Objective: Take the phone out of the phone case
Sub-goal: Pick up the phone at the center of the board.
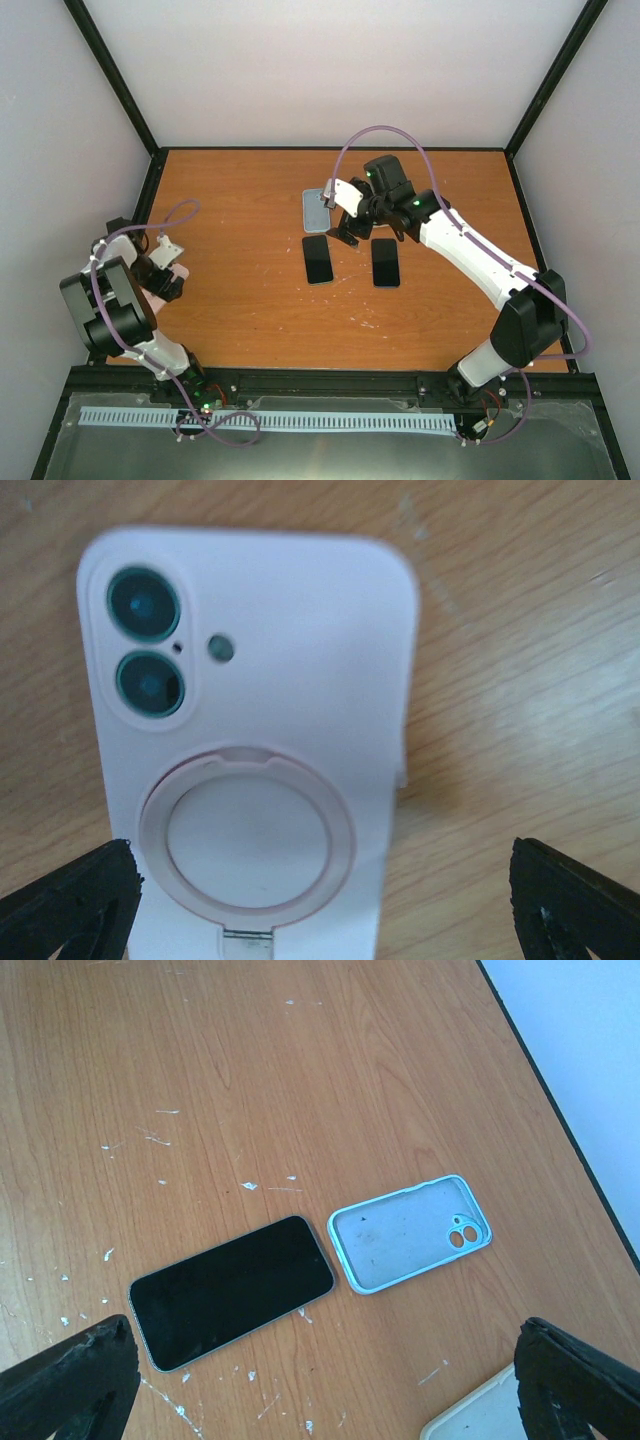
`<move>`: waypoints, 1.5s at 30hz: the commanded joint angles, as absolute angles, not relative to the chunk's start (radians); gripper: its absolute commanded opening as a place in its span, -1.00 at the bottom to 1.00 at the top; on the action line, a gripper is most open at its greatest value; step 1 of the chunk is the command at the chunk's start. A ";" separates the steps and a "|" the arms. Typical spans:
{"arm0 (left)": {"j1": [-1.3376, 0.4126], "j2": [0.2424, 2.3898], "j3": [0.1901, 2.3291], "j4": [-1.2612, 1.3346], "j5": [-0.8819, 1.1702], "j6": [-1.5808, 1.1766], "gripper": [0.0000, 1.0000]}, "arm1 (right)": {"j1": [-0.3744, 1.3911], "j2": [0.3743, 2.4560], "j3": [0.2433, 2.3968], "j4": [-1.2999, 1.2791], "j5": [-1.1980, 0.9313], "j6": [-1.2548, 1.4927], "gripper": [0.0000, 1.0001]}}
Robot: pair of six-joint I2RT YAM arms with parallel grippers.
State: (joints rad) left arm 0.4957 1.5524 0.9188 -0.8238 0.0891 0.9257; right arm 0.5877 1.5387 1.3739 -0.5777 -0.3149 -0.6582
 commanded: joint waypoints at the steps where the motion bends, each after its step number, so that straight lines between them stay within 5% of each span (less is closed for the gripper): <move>1: 0.553 1.616 0.923 -0.771 0.046 1.017 0.99 | 0.581 1.551 1.403 -0.588 -0.335 -0.656 1.00; 14: 0.569 1.736 0.950 -0.727 0.044 1.037 0.98 | 0.581 1.557 1.409 -0.592 -0.337 -0.662 1.00; 23: 0.562 1.733 0.996 -0.736 0.139 0.943 0.41 | 0.580 1.570 1.436 -0.600 -0.350 -0.648 1.00; 30: 0.501 1.619 1.029 -0.760 0.309 0.913 0.13 | 0.579 1.589 1.451 -0.572 -0.387 -0.664 1.00; 41: 0.277 1.475 1.199 -0.780 0.730 0.770 0.00 | 0.524 1.688 1.589 -0.585 -0.586 -0.615 0.85; 45: 0.138 1.482 1.291 -0.838 0.857 0.789 -0.01 | 0.477 1.622 1.454 -0.408 -0.694 -0.793 0.83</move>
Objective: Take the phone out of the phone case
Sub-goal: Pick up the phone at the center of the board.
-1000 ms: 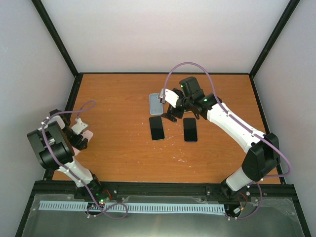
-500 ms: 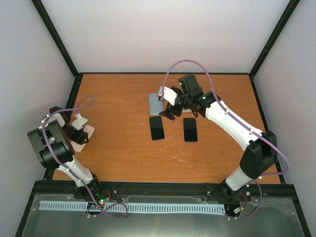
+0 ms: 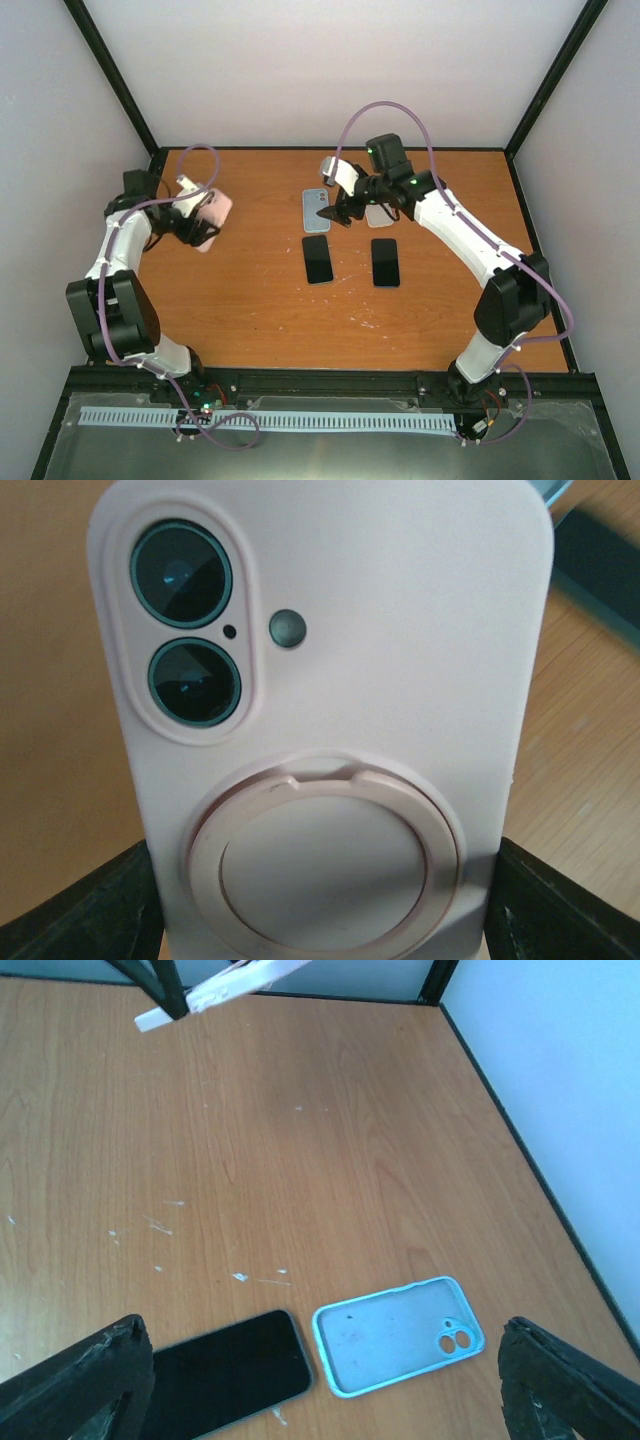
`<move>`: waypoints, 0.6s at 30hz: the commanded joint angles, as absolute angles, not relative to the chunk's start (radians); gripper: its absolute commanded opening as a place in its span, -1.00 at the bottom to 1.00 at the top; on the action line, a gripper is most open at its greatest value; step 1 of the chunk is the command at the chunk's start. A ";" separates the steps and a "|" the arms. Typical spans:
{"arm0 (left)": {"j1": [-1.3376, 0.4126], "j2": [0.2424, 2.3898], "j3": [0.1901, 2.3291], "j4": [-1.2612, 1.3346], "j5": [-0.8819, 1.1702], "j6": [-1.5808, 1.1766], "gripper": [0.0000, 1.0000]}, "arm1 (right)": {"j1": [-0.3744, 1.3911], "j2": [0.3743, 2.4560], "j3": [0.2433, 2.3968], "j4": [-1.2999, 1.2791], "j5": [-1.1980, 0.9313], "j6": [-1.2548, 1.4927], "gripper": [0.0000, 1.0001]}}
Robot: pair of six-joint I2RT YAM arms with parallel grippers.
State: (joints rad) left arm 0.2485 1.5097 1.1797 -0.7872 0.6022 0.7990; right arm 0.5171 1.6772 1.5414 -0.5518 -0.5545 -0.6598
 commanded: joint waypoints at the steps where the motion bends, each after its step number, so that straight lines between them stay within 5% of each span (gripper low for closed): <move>1: 0.113 1.487 1.311 -0.857 0.896 0.803 -0.03 | 0.477 1.605 1.420 -0.360 -0.698 -0.850 0.84; 9: -0.001 1.582 1.412 -1.084 1.113 1.088 -0.11 | 0.488 1.585 1.389 -0.261 -0.872 -1.249 0.73; 18: -0.112 1.697 1.473 -1.305 1.092 1.377 -0.16 | 0.520 1.676 1.542 -0.549 -0.981 -1.821 0.61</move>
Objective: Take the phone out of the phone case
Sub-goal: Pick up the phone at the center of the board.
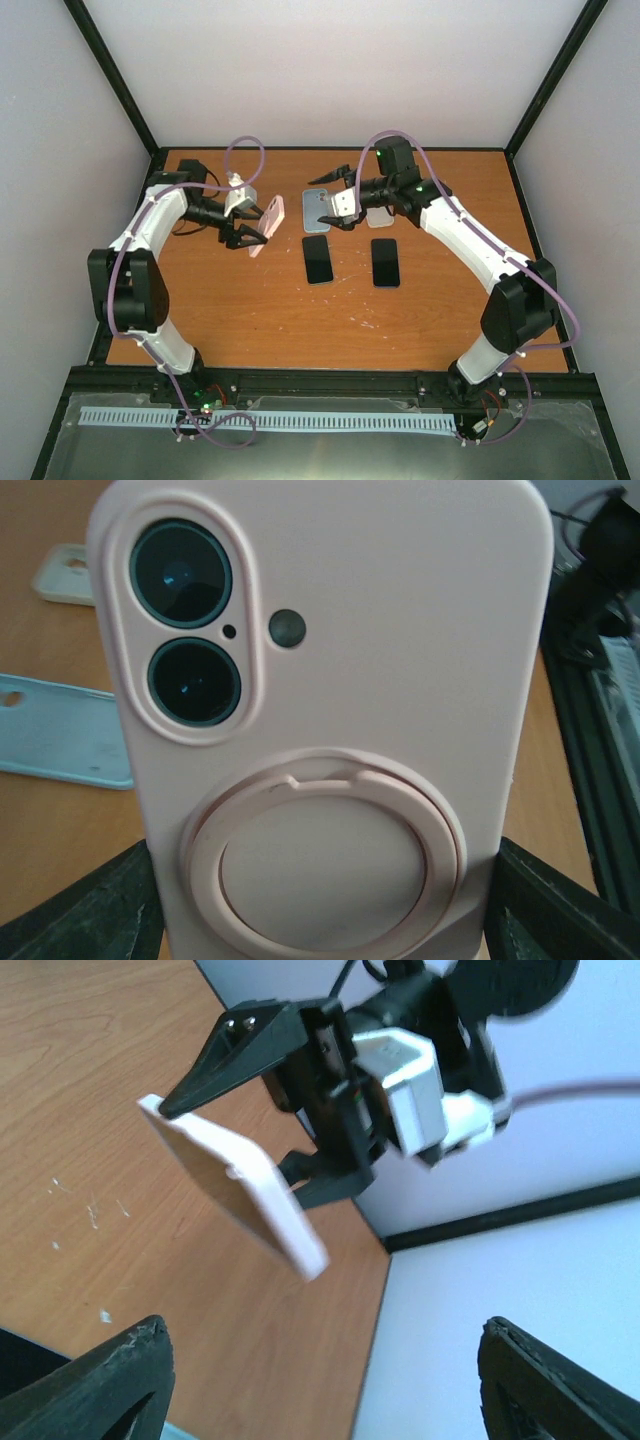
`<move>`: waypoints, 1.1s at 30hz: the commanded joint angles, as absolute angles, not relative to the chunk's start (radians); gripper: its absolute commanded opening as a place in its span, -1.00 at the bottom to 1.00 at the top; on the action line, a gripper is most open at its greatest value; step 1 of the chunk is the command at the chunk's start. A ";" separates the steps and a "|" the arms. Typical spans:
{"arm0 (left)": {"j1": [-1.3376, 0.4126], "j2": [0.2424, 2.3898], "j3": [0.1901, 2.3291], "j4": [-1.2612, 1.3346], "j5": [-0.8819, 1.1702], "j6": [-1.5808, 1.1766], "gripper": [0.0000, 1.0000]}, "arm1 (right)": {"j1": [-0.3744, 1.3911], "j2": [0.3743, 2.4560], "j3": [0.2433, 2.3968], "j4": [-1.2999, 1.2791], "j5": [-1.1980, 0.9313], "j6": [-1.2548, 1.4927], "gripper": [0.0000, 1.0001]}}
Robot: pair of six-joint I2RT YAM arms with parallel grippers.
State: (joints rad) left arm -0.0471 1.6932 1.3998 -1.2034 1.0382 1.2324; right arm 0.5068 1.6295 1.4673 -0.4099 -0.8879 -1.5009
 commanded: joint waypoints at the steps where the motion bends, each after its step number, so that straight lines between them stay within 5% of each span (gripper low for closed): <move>1: -0.121 1.702 1.478 -1.306 1.097 1.375 -0.16 | 0.526 1.689 1.564 -0.591 -0.989 -1.858 0.59; 9: -0.187 1.708 1.501 -1.314 1.076 1.348 -0.15 | 0.580 1.749 1.642 -0.816 -0.967 -2.147 0.31; 22: -0.234 1.692 1.488 -1.314 1.027 1.314 -0.13 | 0.635 1.762 1.610 -0.761 -0.883 -2.248 -0.27; 28: -0.235 1.712 1.507 -1.313 1.014 1.292 -0.11 | 0.638 1.748 1.589 -0.719 -0.858 -2.255 -0.79; 33: -0.235 1.699 1.527 -1.248 0.958 1.208 0.56 | 0.637 1.719 1.564 -0.703 -0.836 -2.212 -0.94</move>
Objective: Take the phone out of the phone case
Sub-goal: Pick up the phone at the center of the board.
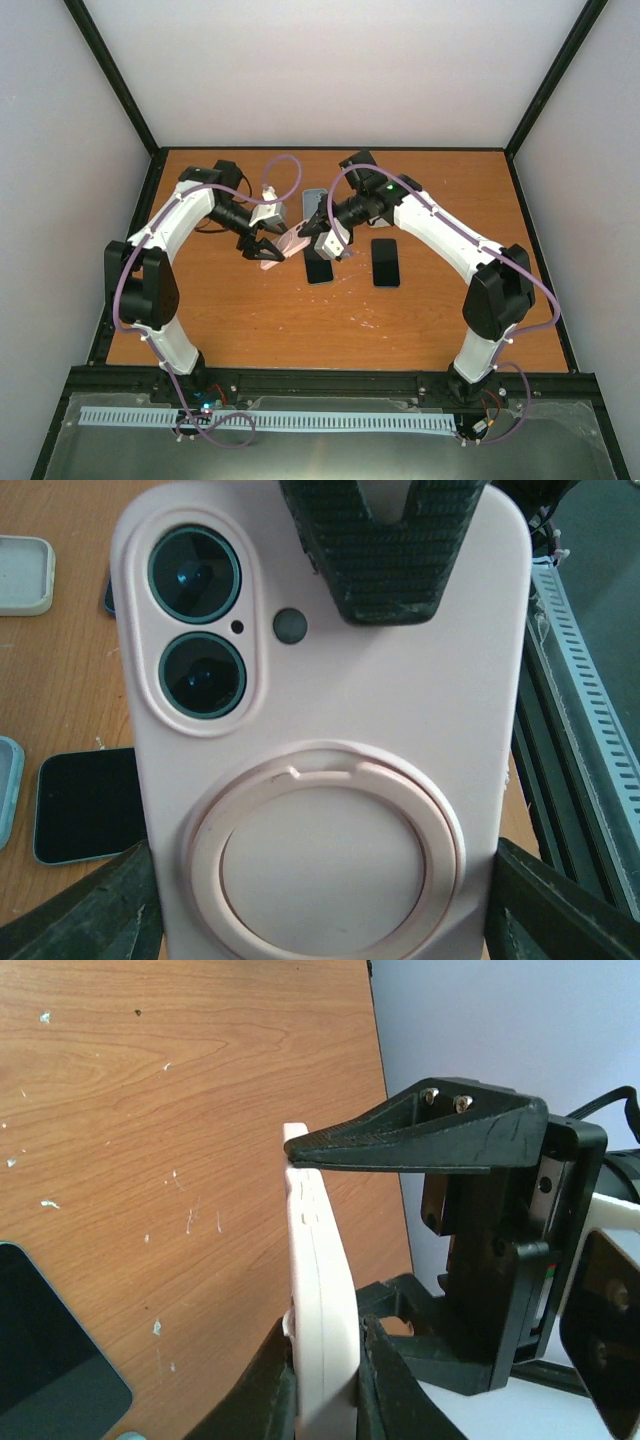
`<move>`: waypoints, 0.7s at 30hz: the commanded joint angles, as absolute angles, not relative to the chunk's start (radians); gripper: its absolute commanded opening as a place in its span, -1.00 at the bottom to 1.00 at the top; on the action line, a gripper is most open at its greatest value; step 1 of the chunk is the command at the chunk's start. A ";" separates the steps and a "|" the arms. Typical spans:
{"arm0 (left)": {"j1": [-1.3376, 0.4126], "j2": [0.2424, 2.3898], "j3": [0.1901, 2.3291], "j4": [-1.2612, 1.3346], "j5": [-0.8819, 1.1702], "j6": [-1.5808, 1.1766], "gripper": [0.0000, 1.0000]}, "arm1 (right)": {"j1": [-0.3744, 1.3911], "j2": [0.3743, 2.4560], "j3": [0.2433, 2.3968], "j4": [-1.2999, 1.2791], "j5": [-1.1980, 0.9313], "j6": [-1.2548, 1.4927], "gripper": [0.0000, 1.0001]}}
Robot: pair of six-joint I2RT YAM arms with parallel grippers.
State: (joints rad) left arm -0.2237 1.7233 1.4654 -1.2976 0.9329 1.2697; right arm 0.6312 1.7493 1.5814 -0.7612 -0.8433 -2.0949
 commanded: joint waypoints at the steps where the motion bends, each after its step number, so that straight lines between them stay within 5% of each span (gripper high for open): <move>1: -0.232 1.685 1.521 -1.224 0.935 1.183 0.75 | 0.636 1.711 1.561 -0.703 -0.835 -2.189 -0.94; 3: -0.214 1.645 1.503 -1.164 0.916 1.126 0.99 | 0.635 1.697 1.554 -0.710 -0.827 -2.144 -0.94; 16: -0.074 1.347 1.327 -0.751 0.802 0.743 1.00 | 0.541 1.675 1.629 -0.787 -0.818 -1.472 -0.94; 21: -0.081 1.342 1.303 -0.781 0.878 0.781 1.00 | 0.489 1.718 1.719 -0.873 -0.877 -1.235 -0.94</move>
State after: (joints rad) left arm -0.0704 1.3380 1.3117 -0.8143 0.8303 0.8059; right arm 0.5209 1.7050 1.6249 -0.8219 -0.7818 -1.4929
